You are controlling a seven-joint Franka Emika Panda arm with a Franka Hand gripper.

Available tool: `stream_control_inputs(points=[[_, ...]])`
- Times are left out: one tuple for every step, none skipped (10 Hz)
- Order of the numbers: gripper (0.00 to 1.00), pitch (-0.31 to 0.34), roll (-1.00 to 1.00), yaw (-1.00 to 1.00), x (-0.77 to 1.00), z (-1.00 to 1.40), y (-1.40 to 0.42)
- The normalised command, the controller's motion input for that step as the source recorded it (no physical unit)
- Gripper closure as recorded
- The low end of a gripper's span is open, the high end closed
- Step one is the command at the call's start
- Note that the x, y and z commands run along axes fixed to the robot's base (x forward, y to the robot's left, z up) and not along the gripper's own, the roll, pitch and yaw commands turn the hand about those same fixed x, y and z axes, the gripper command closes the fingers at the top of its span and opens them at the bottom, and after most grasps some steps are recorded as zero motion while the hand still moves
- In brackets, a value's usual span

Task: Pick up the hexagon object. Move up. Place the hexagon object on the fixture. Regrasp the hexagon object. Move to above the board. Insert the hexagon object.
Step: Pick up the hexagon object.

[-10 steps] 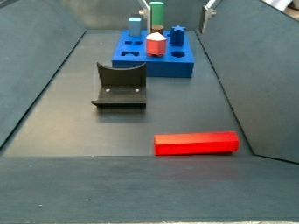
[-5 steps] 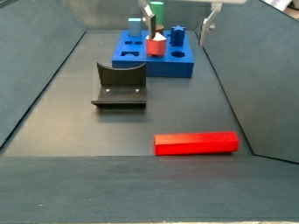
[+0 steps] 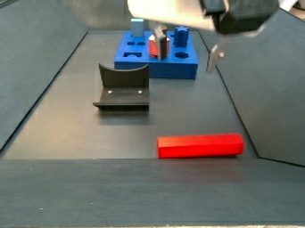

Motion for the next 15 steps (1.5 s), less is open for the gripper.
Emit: stream_control_inputs(points=[[0.00,-0.076,-0.02,-0.75,0.02,-0.27,0.21],[0.00,-0.094,-0.04,-0.80,0.07,-0.23,0.15],[0.00,-0.071,-0.03,-0.88,0.08,-0.28,0.09],[0.00,-0.044,-0.02,-0.98,0.09,-0.33,0.02],[0.00,-0.030,-0.01,-1.00,0.08,-0.35,0.01],[0.00,-0.044,-0.02,-0.99,0.10,-0.33,0.02],[0.00,-0.083,-0.05,-0.94,0.14,-0.27,0.03],[0.00,-0.111,-0.08,-0.76,0.09,-0.22,0.16],[0.00,-0.124,-0.10,-0.67,0.07,-0.21,0.23],[0.00,-0.121,-0.10,-0.61,0.04,-0.21,0.29],[0.00,-0.116,-0.11,-0.54,0.01,-0.22,0.35],[0.00,-0.124,-0.09,-0.63,0.05,-0.21,0.29],[0.00,-0.146,-0.11,-0.67,0.10,-0.17,0.23],[0.00,-0.140,-0.11,-0.65,0.09,-0.18,0.25],[0.00,-0.129,-0.10,-0.65,0.07,-0.20,0.25]])
